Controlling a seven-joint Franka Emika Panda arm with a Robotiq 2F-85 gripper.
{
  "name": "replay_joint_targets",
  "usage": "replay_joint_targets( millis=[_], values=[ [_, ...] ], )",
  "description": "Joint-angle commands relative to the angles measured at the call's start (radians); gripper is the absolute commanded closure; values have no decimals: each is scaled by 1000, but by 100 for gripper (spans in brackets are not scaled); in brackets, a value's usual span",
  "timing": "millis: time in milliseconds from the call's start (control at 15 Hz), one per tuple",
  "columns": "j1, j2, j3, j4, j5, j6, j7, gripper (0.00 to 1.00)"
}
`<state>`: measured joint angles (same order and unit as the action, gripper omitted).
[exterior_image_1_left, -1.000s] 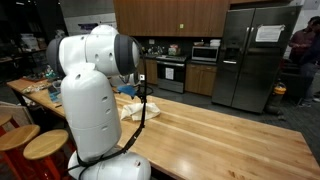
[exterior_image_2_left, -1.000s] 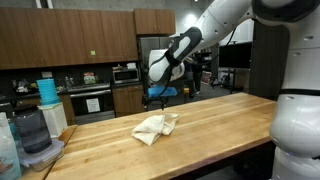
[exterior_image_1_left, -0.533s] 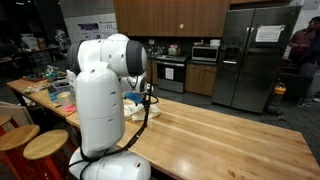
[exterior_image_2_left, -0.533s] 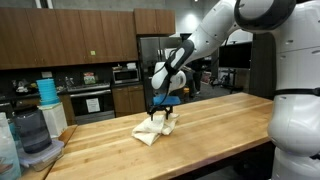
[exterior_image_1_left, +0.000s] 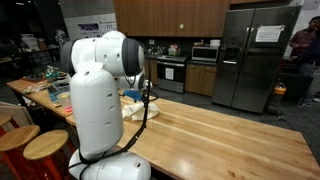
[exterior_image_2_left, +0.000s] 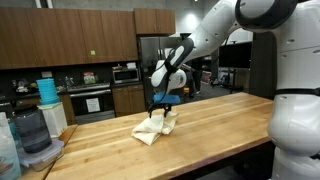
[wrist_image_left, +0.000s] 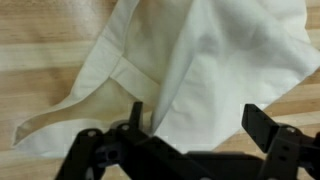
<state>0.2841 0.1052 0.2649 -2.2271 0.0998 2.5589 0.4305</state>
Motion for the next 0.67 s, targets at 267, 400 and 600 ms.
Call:
replay_joint_targets(
  millis=[267,400,600],
  values=[
    [15,-216,28,-79,-149,-27,83,0],
    [13,-193,38,-53,-101,-52,47,0],
    [17,-127,37,-30,-3,-48,-51,0]
  ],
)
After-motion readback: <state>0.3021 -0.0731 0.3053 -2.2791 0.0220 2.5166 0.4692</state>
